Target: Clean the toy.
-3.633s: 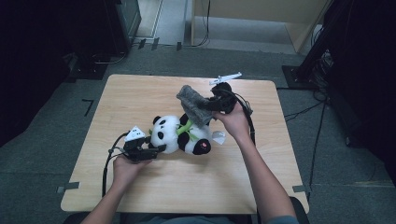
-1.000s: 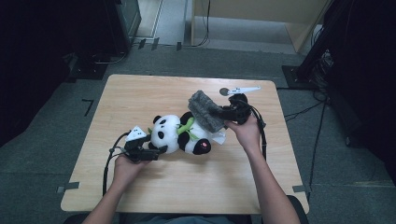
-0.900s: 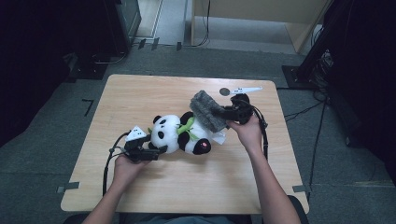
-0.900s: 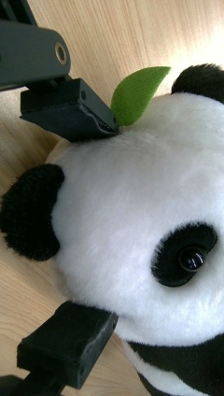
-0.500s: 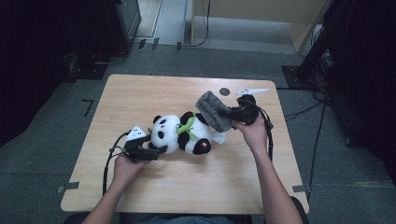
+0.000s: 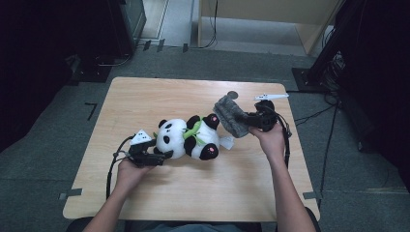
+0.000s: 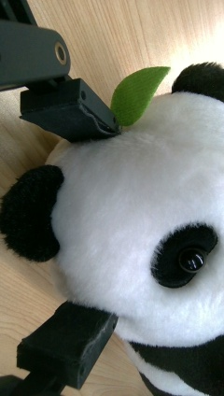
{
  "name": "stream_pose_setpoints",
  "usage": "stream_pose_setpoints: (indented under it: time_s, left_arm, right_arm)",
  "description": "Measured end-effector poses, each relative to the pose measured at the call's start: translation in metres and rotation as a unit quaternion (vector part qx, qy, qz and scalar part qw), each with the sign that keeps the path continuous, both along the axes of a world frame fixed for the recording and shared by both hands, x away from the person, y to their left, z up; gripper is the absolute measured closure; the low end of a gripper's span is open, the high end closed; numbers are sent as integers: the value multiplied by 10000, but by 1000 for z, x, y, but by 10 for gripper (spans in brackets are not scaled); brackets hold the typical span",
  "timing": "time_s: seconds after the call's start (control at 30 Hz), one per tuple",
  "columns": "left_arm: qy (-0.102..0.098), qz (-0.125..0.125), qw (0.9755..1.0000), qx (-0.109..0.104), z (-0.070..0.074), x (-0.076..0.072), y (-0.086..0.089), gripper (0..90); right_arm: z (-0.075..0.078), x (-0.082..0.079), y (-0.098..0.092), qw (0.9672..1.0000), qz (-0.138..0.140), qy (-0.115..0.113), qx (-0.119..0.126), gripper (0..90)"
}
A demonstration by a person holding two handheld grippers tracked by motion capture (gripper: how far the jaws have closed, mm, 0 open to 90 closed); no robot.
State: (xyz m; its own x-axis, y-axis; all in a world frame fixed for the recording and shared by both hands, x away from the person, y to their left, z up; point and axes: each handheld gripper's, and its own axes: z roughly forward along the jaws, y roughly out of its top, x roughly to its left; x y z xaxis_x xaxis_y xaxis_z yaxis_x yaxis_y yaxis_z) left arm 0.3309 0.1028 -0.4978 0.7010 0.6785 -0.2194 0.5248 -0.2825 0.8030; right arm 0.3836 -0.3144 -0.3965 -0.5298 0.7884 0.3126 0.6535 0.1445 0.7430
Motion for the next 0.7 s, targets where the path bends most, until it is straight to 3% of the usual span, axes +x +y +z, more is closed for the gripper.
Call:
stream_pose_setpoints:
  time_s: [0.2,0.33,0.57,0.7]
  left_arm:
    - [-45,2,10000,-9,0,1,0,168]
    - [-71,33,10000,-30,-1,0,0,172]
    - [-155,71,9998,-28,-2,-3,-1,187]
    - [-168,80,9998,-49,-2,-4,0,194]
  right_arm:
    - [17,-7,0,9998,56,-176,106,759]
    - [32,-12,15,9989,303,-347,116,760]
    - [51,-10,68,9940,989,-475,-7,759]
    - [52,-6,82,9924,1148,-430,43,759]
